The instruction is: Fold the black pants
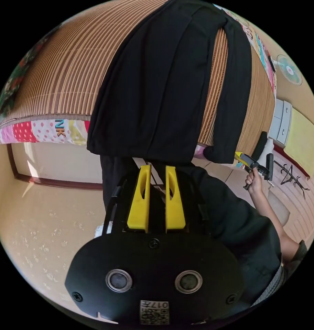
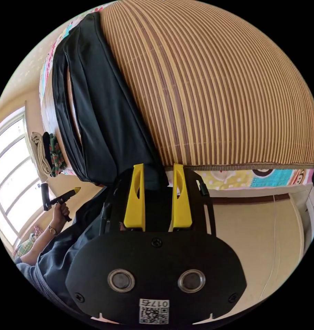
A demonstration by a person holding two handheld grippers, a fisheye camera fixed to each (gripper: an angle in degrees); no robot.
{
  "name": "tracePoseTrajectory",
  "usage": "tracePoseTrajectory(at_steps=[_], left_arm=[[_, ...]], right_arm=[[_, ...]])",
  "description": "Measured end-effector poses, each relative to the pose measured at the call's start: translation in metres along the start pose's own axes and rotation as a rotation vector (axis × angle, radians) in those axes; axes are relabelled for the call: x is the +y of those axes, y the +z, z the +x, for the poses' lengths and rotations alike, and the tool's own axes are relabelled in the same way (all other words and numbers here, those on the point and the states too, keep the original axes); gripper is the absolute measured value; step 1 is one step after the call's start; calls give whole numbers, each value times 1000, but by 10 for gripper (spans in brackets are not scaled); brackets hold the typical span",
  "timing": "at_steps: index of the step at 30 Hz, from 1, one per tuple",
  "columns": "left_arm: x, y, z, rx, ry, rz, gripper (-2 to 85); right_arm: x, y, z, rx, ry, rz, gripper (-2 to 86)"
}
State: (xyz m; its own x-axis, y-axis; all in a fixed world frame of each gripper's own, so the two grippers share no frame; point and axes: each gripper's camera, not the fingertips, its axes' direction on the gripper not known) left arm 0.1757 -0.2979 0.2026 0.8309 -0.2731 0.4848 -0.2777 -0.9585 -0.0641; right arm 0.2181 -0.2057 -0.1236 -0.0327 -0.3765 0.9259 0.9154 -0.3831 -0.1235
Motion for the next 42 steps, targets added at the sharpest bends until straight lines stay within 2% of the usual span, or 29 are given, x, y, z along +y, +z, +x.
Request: tracePoseTrajectory(at_steps=[5, 7, 11, 13, 17, 21, 23, 24, 28, 31, 34, 37, 38, 42], left_arm=[[-4, -9, 8, -37, 94, -11, 73], [-7, -15, 10, -43, 124, -1, 72], [-20, -22, 4, -29, 133, -10, 71], [-25, -25, 1, -34, 119, -8, 70], [-35, -34, 0, 57, 115, 3, 69], [-42, -43, 19, 61, 218, 12, 70], [-48, -42, 39, 8, 309, -5, 72], [-51, -43, 43, 17, 320, -8, 73], [-62, -67, 75, 321, 407, 54, 103], [-69, -84, 100, 388, 442, 77, 154], [-75, -79, 121, 268, 471, 6, 155], [-78, -56, 121, 81, 491, -73, 93], [-71, -55, 115, 87, 516, -47, 53], [-54, -58, 92, 142, 515, 11, 33]], right_arm=[[-6, -34, 13, 46, 5, -40, 68], [-4, -45, 16, -10, -87, -95, 51], [6, -61, 37, -63, -81, -71, 38], [10, -67, 59, -166, -13, -79, 34], [22, -81, 79, -393, -24, -117, 28], [54, -134, 82, -832, -176, -5, 25], [66, -158, 73, -921, -262, 12, 24], [72, -173, 62, -923, -322, 4, 24], [80, -202, 9, -806, -532, -90, 25], [80, -202, -32, -724, -649, -191, 26], [78, -201, -64, -752, -700, -273, 26], [78, -199, -87, -714, -726, -349, 26], [78, -197, -89, -698, -729, -380, 26], [74, -191, -88, -550, -741, -580, 27]])
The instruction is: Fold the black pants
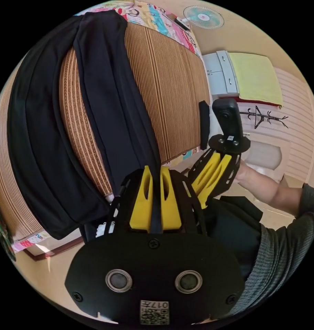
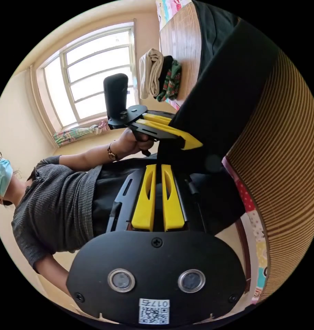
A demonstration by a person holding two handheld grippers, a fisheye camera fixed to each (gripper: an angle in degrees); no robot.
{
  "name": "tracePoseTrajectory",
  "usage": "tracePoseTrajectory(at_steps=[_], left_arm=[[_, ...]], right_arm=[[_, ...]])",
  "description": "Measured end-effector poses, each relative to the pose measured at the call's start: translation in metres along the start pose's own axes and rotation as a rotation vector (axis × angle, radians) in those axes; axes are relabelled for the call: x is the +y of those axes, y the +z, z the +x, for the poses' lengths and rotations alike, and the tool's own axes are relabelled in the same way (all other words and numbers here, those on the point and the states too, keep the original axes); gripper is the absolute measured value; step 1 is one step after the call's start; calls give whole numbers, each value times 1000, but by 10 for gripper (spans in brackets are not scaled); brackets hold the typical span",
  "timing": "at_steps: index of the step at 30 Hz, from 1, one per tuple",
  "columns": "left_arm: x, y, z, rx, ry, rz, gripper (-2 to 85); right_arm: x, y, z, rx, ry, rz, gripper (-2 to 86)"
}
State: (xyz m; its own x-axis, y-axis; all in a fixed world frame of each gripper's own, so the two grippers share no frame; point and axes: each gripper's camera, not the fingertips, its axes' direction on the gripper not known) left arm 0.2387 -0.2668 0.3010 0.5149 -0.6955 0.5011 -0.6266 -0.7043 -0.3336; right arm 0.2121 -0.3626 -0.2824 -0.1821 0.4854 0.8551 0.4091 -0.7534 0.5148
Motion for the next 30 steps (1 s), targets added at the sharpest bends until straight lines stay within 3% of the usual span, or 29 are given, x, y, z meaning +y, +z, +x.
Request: tracePoseTrajectory(at_steps=[5, 9, 12, 19, 26, 30], left_arm=[[25, 0, -33, 96, -94, 53, 17], [28, 4, -47, 136, -126, 56, 12], [28, 7, -54, 154, -146, 55, 10], [29, 8, -74, 244, -180, 64, 9], [39, 3, -98, 357, -230, 105, 10], [52, -7, -107, 383, -258, 146, 10]], right_arm=[[-27, -76, 32, 132, 128, -50, 50], [-98, -205, 55, 271, 239, 295, 79], [-141, -275, 68, 196, 280, 607, 85], [-228, -308, 72, 312, 452, 956, 91], [-299, -296, 70, 490, 531, 952, 46], [-360, -256, -4, 964, 435, 874, 19]])
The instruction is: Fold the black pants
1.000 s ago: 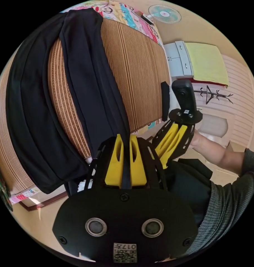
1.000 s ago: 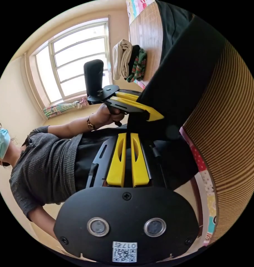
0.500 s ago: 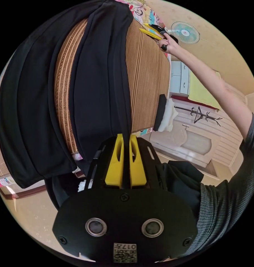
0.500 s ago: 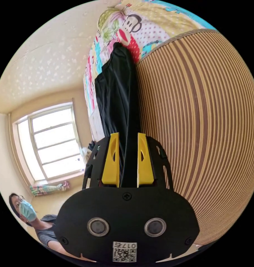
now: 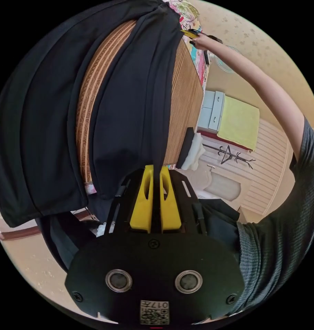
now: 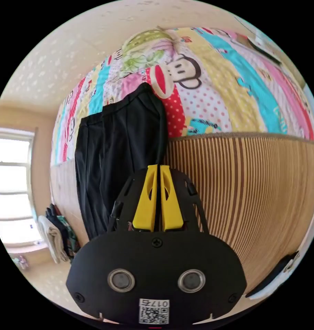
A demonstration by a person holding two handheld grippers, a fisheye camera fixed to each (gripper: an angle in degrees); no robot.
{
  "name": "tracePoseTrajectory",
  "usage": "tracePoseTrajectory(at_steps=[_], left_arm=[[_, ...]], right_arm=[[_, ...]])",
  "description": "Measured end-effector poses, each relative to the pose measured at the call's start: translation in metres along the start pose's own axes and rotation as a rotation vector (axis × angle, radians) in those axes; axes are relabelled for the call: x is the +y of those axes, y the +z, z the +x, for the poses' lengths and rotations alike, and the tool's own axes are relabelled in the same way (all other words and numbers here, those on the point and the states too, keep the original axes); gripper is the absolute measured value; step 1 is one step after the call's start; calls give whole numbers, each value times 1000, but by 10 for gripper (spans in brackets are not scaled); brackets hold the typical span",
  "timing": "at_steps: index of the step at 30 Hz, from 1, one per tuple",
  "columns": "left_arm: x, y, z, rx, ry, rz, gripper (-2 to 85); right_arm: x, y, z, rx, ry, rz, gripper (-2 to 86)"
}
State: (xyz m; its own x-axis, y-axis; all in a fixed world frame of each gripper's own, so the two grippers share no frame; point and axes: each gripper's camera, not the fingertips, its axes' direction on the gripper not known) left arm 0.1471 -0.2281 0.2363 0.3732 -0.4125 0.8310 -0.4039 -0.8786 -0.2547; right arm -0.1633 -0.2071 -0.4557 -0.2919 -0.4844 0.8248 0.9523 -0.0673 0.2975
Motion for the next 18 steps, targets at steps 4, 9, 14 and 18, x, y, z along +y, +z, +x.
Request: tracePoseTrajectory(at_steps=[4, 9, 14, 18], left_arm=[[33, -42, -6, -9, -70, 160, 12], [70, -90, -22, -142, -149, 242, 19], [79, -138, -75, -288, -281, 294, 34], [69, -150, -105, -426, -300, 215, 32]], right_arm=[[4, -14, -146, 71, -396, 76, 15], [0, 9, -267, -106, -575, 44, 17], [-6, 65, -290, -328, -534, -123, 18], [70, 93, -242, -455, -539, -193, 24]])
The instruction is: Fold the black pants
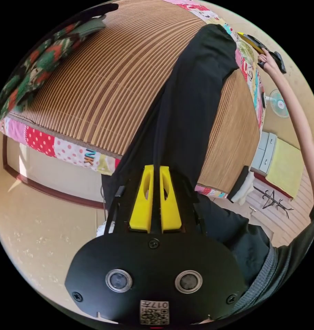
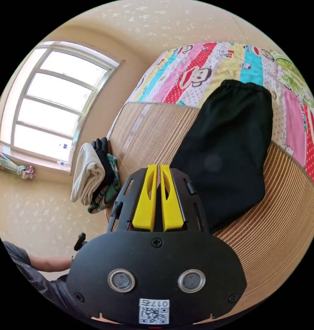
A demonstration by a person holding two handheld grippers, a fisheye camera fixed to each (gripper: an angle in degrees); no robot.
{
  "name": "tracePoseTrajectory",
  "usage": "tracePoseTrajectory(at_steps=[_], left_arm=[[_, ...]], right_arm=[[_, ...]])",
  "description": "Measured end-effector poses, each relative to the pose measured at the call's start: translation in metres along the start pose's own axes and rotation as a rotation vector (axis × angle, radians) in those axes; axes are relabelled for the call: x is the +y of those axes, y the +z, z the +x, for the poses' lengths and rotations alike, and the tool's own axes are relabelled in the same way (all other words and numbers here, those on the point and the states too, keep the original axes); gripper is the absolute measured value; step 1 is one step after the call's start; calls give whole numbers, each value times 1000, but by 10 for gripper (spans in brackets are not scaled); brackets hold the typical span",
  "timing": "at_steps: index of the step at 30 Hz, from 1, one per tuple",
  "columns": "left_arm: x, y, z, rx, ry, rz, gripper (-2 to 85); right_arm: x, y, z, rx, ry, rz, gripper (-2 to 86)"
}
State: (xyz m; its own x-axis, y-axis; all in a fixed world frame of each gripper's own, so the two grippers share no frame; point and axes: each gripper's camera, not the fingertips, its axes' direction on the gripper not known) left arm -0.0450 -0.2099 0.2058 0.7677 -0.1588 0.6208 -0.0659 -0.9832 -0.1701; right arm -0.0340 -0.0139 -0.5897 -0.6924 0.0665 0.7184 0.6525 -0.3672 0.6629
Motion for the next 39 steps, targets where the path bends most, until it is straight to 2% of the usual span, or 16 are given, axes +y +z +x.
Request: tracePoseTrajectory(at_steps=[4, 6, 9, 13, 18, 20, 23, 26, 30, 34, 39], left_arm=[[-6, 14, -7, -13, 72, -64, 28], [-4, 17, -6, -7, 100, -81, 27], [0, 15, -2, -21, 152, -98, 22], [1, 9, 2, -36, 227, -146, 17], [2, -5, 6, -20, 309, -243, 7], [7, -25, 19, 86, 426, -286, 4], [23, -60, 40, 100, 627, -303, 1], [39, -91, 42, 137, 738, -279, 0], [43, -92, 11, 189, 654, -246, 1], [46, -52, -19, 113, 520, -271, 2], [65, -23, -27, 47, 425, -291, 18]], right_arm=[[144, 53, 40, -122, 128, -222, 42], [206, 71, 51, -189, 202, -261, 54], [293, 101, 56, -159, 367, -327, 82], [365, 141, 45, -274, 485, -353, 64], [389, 127, 42, -254, 522, -264, 26], [393, 108, 39, -265, 497, -206, 21], [400, 75, 20, -242, 416, -119, 16], [417, 57, -2, -225, 399, -3, 14], [443, 96, 1, -202, 509, 69, 14], [458, 156, 36, -191, 675, 64, 16], [465, 190, 62, -116, 718, -17, 24]])
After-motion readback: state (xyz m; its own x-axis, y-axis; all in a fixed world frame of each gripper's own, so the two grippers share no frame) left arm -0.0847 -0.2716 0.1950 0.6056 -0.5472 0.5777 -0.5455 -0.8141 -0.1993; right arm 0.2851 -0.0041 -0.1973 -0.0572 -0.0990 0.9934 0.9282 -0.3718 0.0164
